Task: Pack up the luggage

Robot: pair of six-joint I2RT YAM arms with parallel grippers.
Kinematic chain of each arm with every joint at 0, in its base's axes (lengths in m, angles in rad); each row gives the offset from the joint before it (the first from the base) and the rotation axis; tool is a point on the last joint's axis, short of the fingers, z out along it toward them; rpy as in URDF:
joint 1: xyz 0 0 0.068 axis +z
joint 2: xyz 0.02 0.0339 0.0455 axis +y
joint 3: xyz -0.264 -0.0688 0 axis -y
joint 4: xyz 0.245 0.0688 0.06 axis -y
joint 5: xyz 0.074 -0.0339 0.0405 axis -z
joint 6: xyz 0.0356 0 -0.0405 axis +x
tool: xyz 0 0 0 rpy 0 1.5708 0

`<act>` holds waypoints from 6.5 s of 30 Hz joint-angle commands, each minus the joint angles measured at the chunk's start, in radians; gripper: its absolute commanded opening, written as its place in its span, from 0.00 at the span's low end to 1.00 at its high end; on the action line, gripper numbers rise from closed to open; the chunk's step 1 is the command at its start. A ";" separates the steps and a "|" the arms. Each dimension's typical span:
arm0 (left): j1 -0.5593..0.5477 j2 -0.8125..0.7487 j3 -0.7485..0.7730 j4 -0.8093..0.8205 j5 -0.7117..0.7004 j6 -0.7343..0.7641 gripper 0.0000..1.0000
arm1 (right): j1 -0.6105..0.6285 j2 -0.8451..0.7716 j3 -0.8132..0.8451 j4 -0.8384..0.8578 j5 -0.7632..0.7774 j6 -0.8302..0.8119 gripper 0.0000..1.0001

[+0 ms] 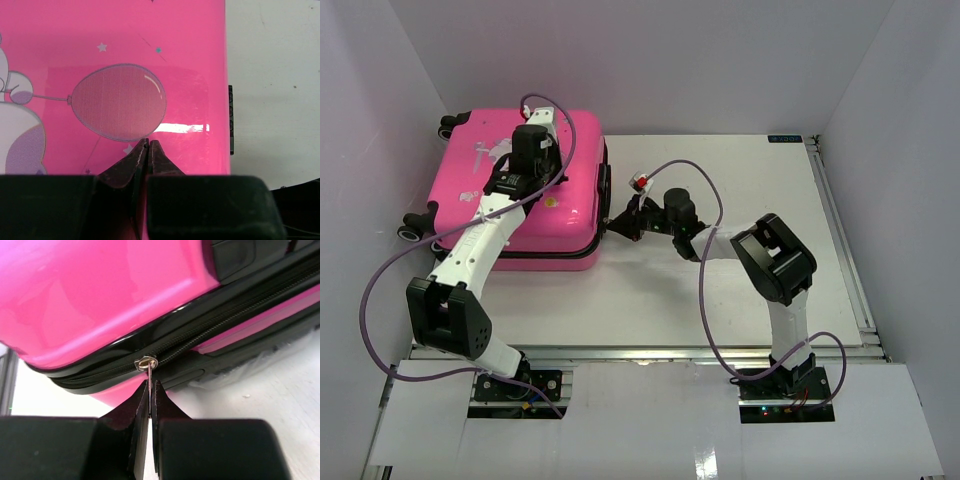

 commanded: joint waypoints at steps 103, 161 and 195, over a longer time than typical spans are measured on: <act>-0.304 0.402 -0.154 0.191 -0.468 0.043 0.49 | -0.184 0.354 0.616 -0.036 0.084 0.059 0.08; -0.619 -0.319 -0.731 0.055 -0.304 -0.280 0.00 | -0.256 0.006 0.105 -0.069 -0.458 -0.185 0.65; -0.620 -0.352 -0.715 0.073 -0.265 -0.269 0.00 | -0.088 0.056 0.280 -0.324 -0.173 -0.392 0.35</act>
